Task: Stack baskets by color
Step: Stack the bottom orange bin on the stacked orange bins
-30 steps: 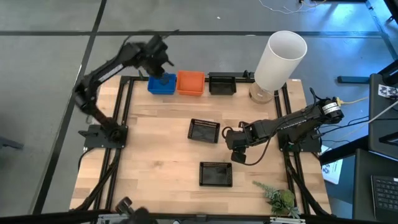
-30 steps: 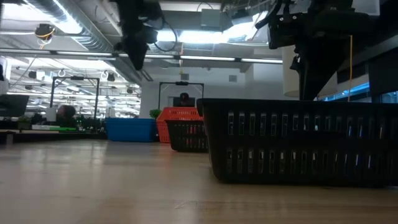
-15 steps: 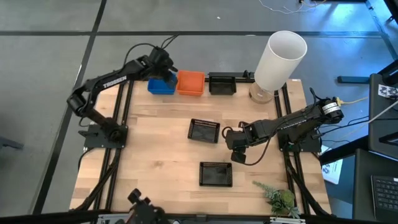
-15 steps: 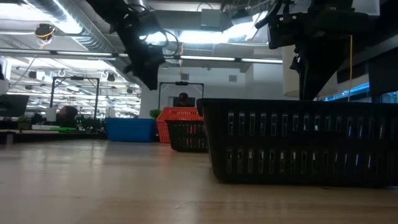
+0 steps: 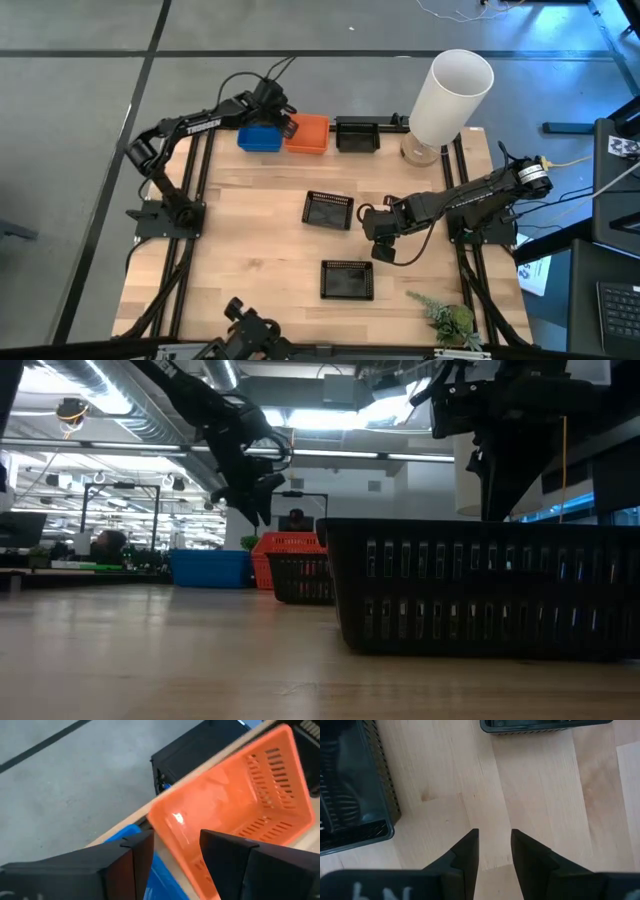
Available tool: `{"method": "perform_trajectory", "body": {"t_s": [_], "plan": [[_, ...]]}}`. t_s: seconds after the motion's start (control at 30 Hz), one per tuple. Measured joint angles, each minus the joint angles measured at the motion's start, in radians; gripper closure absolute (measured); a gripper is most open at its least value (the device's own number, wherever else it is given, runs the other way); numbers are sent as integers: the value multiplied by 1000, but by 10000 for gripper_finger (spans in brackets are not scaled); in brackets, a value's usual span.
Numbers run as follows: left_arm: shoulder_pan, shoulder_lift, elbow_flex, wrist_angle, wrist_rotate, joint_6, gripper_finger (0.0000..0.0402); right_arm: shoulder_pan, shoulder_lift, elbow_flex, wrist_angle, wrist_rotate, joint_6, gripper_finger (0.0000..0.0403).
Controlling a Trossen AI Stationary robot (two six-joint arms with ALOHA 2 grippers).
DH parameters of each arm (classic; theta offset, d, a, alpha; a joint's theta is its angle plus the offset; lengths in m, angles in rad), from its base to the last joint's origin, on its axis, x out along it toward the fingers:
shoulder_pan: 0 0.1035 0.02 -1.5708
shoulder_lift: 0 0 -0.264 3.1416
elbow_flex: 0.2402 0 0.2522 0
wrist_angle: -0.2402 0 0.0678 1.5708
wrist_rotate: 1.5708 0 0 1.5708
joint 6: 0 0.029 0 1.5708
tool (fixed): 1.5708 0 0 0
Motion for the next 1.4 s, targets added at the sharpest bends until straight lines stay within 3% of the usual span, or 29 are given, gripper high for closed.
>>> {"method": "perform_trajectory", "body": {"t_s": [0.37, 1.03, 1.17, 1.4], "plan": [[-24, 50, 0, 2, -108, -17, 250, 0, 0, 0, 0, 0, 0, 289], [-43, 88, 0, 40, -104, -77, 251, 0, 0, 0, -3, 0, -1, 289], [-45, 88, 0, 29, -104, -98, 273, 0, 0, 0, -3, 0, -1, 289], [-48, 88, 0, 34, -104, -100, 350, 0, 0, 0, -4, 0, -1, 289]]}}
